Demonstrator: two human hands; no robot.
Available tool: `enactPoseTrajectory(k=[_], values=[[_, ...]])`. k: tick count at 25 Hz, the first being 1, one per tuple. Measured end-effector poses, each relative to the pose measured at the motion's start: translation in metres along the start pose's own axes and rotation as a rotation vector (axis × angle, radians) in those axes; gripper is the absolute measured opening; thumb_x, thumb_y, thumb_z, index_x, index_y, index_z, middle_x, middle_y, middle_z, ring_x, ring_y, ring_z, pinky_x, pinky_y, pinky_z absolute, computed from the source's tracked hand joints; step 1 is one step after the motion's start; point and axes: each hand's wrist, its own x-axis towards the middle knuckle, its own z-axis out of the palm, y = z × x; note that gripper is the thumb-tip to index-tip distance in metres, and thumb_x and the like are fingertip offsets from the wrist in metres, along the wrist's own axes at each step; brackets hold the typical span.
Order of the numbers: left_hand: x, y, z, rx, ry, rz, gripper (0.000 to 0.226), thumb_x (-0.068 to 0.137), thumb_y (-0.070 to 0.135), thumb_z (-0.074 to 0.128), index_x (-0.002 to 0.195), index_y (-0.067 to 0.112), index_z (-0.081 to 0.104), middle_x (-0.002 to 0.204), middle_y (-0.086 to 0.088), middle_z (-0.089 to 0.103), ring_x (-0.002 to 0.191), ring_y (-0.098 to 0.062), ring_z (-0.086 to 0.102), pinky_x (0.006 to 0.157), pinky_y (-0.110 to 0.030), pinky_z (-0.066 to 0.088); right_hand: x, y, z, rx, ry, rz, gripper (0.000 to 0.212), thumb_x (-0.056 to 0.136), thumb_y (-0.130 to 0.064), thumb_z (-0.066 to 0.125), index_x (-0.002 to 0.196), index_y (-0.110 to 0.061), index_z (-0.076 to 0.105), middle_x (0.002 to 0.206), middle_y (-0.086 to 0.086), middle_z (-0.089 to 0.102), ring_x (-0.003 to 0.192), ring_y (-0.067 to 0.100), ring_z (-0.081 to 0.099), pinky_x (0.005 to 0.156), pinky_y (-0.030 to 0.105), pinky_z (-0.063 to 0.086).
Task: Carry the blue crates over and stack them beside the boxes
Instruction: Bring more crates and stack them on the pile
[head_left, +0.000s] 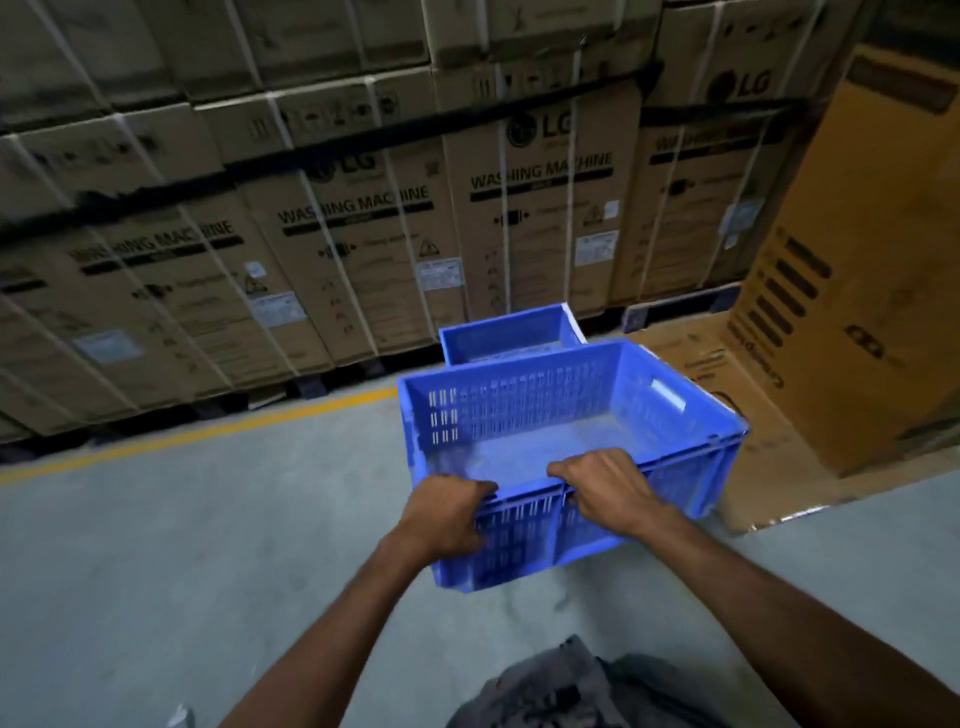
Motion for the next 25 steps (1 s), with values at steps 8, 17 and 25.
enactPoseTrajectory(k=[8,17,25], values=[[0.199,-0.150,-0.041,-0.091,0.180,-0.033,0.033,0.069,0.036,0.077,0.100,0.026,0.071,0.088,-0.002,0.075,0.091,-0.035,0.066,0.067,-0.029,0.036,0.192,0.162,0.000,0.157,-0.239,0.127,0.056,0.080,-0.046,0.073,0.131,-0.028,0.058,0.130,0.004,0.063,0.123,0.025,0.056,0.094,0.030,0.043],[0.444,-0.245,0.016,-0.097,0.047,-0.359,0.035,0.065,0.036,0.085,0.094,0.027,0.069,0.072,-0.006,0.073,0.066,-0.031,0.071,0.059,-0.032,0.053,0.464,0.287,0.043,0.095,-0.296,0.039,0.051,0.086,-0.037,0.069,0.136,-0.032,0.057,0.132,0.000,0.064,0.125,0.023,0.057,0.101,0.031,0.043],[0.561,-0.307,0.118,-0.104,0.086,-0.361,0.026,0.072,0.029,0.079,0.092,0.020,0.066,0.074,-0.012,0.074,0.067,-0.033,0.071,0.066,-0.034,0.050,0.578,0.314,0.144,-0.030,-0.263,0.036,0.029,0.089,-0.034,0.067,0.116,-0.025,0.065,0.108,0.008,0.072,0.106,0.031,0.066,0.082,0.036,0.049]])
